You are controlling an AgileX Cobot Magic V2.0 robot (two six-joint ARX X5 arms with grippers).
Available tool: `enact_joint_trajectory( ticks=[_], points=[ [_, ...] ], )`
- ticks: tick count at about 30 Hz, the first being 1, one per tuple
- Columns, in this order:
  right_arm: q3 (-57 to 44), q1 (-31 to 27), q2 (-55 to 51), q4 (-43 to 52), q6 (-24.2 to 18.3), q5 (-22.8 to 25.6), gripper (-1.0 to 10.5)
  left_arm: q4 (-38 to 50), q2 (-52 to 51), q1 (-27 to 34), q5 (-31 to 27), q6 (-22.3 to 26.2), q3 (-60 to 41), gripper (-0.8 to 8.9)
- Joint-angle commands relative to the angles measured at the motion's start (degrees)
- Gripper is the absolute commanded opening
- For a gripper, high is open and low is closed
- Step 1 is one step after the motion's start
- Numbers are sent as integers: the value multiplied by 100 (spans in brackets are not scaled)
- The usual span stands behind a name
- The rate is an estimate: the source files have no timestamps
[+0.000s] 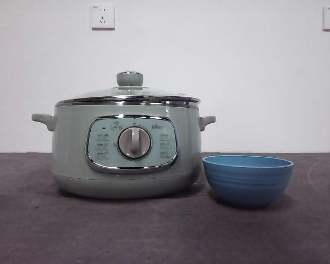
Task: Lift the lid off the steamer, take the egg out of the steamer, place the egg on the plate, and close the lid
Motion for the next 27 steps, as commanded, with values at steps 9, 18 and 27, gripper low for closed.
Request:
enact_joint_trajectory(
  ticks=[9,18,27],
  points=[
    [2398,20,1919,-2264,-1408,-1082,-11,-1248,1123,15,785,809,1449,-7],
    [2999,131,2769,-3799,-2079,-1360,-11,-2570,1978,15,1062,1620,2343,-7],
    [2999,201,2824,-3751,-1976,-1349,110,-2686,2105,11,1054,1611,2398,68]
  ],
)
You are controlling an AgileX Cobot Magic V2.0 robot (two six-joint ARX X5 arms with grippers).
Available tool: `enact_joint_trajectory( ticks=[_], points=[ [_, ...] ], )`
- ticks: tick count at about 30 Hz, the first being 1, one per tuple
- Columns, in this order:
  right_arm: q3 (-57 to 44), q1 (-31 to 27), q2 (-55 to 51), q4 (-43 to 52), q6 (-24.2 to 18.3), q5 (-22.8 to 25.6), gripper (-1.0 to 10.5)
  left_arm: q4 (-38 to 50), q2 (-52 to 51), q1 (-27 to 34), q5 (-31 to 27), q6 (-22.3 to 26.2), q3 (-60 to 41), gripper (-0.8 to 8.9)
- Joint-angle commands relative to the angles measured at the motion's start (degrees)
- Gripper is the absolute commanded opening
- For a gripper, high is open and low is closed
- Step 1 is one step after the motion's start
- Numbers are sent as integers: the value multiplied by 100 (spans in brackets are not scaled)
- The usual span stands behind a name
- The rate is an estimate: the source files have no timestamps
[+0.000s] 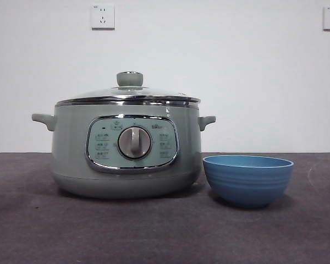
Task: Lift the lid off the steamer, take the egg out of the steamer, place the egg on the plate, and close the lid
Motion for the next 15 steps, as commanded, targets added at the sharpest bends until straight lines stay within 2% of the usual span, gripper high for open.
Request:
enact_joint_trajectory(
  ticks=[1,4,5,15],
  points=[
    [20,13,-11,83,70,-26,229,26,-7,11,31,74,28,188],
    [20,13,-11,101,212,-31,550,79,-7,9,37,57,28,550],
    [20,13,-11,103,214,-31,593,98,-7,4,42,57,28,580],
    [20,13,-11,105,249,-35,599,796,269,-245,223,-181,31,575]
  ],
)
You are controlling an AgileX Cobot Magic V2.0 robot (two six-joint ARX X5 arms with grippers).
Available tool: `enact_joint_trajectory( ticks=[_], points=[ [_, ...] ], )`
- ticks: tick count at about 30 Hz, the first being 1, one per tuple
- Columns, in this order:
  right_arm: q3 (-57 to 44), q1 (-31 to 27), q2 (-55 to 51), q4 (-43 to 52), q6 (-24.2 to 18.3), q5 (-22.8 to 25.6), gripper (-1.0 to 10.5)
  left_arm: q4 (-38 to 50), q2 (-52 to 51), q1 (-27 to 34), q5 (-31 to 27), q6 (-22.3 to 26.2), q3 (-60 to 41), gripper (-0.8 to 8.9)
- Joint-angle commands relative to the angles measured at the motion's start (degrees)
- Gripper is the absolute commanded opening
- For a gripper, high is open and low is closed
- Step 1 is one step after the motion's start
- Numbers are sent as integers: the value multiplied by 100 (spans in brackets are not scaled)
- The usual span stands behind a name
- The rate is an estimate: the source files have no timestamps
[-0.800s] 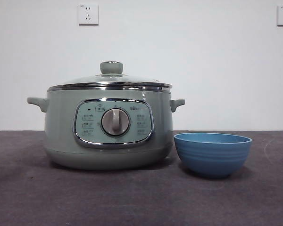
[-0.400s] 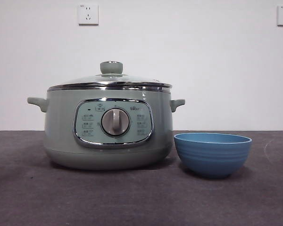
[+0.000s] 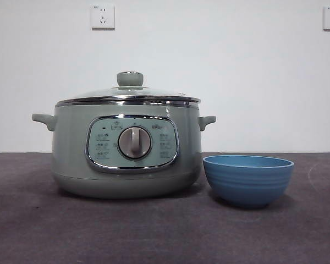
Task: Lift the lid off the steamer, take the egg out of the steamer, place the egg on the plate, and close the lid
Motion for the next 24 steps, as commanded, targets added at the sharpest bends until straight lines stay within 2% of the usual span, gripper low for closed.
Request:
enact_joint_trajectory(
  ticks=[1,6,11,16,20,24],
  points=[
    [20,13,-11,33,55,-35,599,227,238,-107,109,-81,15,575],
    [20,13,-9,35,55,-33,599,839,798,-367,136,-81,15,575],
    [20,13,-2,50,55,-28,599,1937,1591,-772,90,-101,15,575],
    [20,13,28,61,59,-26,599,2881,2514,-1226,-426,-122,48,575],
    [20,13,28,79,57,-26,599,3211,3187,-1576,-933,-66,313,575],
    [20,13,28,79,57,-24,599,3410,3829,-1849,-1362,219,688,575]
  ],
)
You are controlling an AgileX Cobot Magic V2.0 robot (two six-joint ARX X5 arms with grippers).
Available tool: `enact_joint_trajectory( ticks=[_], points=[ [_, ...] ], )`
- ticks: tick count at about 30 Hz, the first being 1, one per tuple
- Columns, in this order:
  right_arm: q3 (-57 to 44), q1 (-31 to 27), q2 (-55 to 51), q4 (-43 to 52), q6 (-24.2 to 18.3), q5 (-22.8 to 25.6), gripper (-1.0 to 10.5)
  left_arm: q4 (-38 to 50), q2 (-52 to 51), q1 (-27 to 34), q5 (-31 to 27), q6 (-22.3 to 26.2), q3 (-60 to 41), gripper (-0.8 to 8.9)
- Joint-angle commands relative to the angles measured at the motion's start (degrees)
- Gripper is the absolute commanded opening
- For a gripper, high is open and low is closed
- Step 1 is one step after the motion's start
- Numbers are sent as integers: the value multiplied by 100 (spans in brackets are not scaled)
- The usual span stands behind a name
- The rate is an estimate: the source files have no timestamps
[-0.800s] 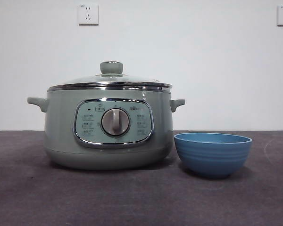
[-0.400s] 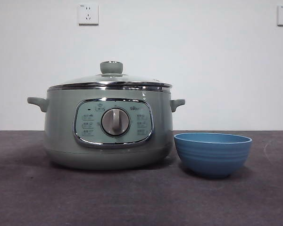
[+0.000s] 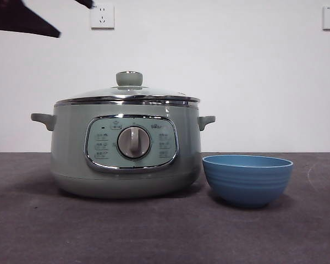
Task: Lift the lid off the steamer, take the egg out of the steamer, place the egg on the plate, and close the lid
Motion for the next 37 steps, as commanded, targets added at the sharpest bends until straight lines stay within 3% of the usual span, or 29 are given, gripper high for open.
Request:
enact_joint_trajectory(
  ticks=[1,16,34,35,37],
  points=[
    [20,13,-2,33,17,-9,599,192,448,-184,-258,267,240,575],
    [20,13,-2,39,17,-4,599,1244,2024,-846,-868,389,612,574],
    [20,13,0,59,15,17,599,1462,2522,-1130,-1401,402,612,560],
    [20,13,0,57,15,17,599,1495,2522,-1130,-1403,402,612,541],
    [20,13,9,59,15,17,599,1502,2522,-1139,-1401,402,612,342]
  ],
)
